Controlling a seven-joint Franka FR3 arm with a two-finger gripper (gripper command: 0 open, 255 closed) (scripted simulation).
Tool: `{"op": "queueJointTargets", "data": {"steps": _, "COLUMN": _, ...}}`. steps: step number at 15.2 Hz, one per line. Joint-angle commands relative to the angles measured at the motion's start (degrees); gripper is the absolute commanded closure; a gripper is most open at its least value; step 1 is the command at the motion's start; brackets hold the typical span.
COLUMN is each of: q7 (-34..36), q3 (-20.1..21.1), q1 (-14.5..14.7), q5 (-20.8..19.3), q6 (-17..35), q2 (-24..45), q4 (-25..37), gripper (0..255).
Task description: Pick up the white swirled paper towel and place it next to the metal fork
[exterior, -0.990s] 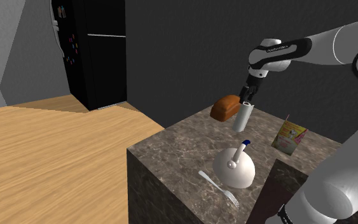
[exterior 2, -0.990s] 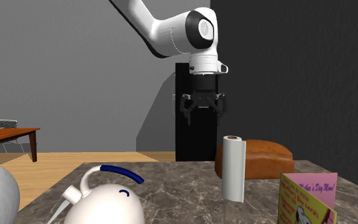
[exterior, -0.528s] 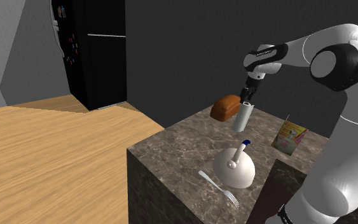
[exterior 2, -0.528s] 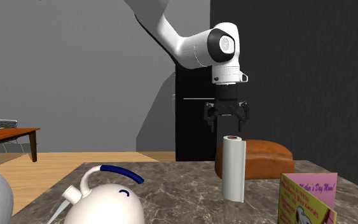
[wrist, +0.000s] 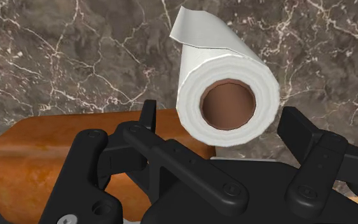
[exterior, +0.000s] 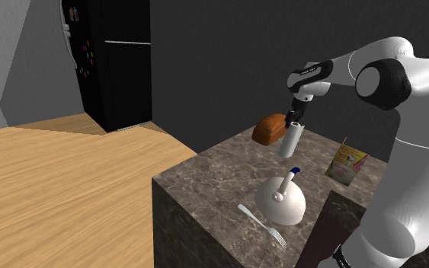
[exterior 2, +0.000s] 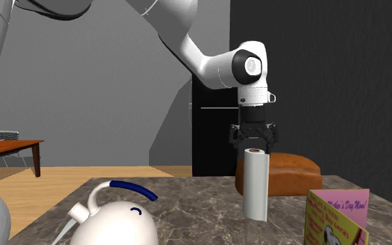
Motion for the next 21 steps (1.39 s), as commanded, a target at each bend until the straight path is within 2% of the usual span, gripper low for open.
{"op": "queueJointTargets", "data": {"steps": 1, "q7": -0.3, "q3": 0.1, "q1": -0.1, "q5": 0.3, "q6": 1.1, "q2": 0.5, "q4": -0.6, "gripper": 0}}
{"op": "queueJointTargets", "data": {"steps": 8, "q7": -0.3, "q3": 0.1, "q1": -0.1, "q5": 0.3, "q6": 1.1, "q2": 0.5, "q4": -0.6, "gripper": 0}}
{"op": "queueJointTargets", "data": {"steps": 9, "q7": -0.3, "q3": 0.1, "q1": -0.1, "q5": 0.3, "q6": 1.1, "q2": 0.5, "q4": -0.6, "gripper": 255}}
{"op": "queueJointTargets", "data": {"steps": 18, "q7": -0.3, "q3": 0.1, "q1": -0.1, "q5": 0.3, "q6": 1.1, "q2": 0.5, "q4": -0.6, "gripper": 255}}
{"op": "queueJointTargets", "data": {"steps": 21, "q7": 0.1, "q3": -0.1, "q1": 0.0, "q5": -0.2, "q6": -1.0, "q2": -0.3, "q4": 0.7, "gripper": 255}}
